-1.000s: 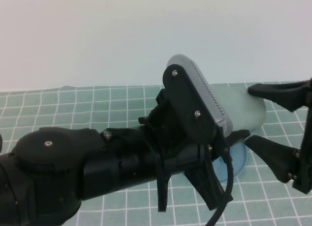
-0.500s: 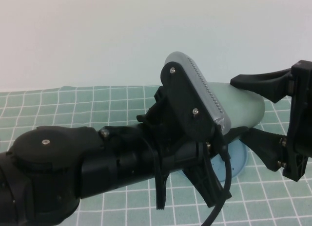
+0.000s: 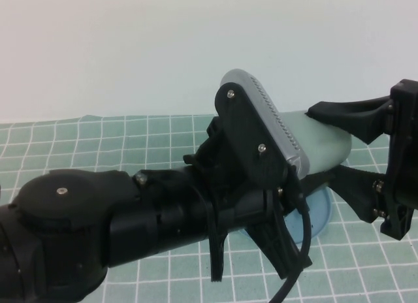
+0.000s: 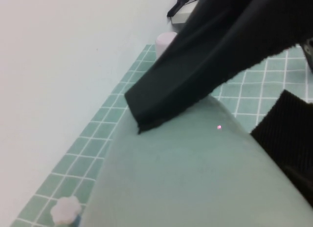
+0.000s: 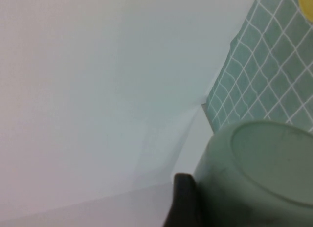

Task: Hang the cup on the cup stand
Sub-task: Adjust the cup with two arms, then place the cup on the cup holder

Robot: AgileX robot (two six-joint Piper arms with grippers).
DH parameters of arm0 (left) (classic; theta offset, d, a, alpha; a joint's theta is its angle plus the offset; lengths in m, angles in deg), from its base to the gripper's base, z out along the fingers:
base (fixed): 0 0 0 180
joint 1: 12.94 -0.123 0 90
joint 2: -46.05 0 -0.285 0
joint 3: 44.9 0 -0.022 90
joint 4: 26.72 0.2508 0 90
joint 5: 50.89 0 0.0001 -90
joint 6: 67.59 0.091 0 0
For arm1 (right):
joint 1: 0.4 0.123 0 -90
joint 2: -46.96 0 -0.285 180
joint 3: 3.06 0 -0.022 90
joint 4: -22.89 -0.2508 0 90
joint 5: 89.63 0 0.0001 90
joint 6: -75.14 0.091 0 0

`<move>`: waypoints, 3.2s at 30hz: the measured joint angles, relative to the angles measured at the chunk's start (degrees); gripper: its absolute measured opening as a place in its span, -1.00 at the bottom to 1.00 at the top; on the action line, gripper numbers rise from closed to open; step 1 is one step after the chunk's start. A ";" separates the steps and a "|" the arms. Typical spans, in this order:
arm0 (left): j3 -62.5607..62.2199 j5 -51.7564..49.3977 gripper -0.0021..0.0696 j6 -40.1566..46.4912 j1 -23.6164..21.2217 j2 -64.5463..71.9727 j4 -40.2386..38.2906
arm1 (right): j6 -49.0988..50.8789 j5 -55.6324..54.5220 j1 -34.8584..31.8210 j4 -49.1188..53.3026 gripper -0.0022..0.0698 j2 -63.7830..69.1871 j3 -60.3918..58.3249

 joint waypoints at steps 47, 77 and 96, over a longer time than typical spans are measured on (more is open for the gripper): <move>3.39 17.28 -0.94 0.36 -0.18 -16.48 -0.33 | -90.92 -17.81 0.00 -0.68 0.51 -12.91 0.54; 5.74 20.53 -0.94 18.49 -0.44 -10.15 -0.30 | -97.21 -20.23 0.00 -1.97 0.51 -12.91 0.54; 5.74 5.30 -0.94 23.37 -21.45 -10.15 2.49 | -97.35 -20.35 0.00 -2.65 0.50 -12.91 0.54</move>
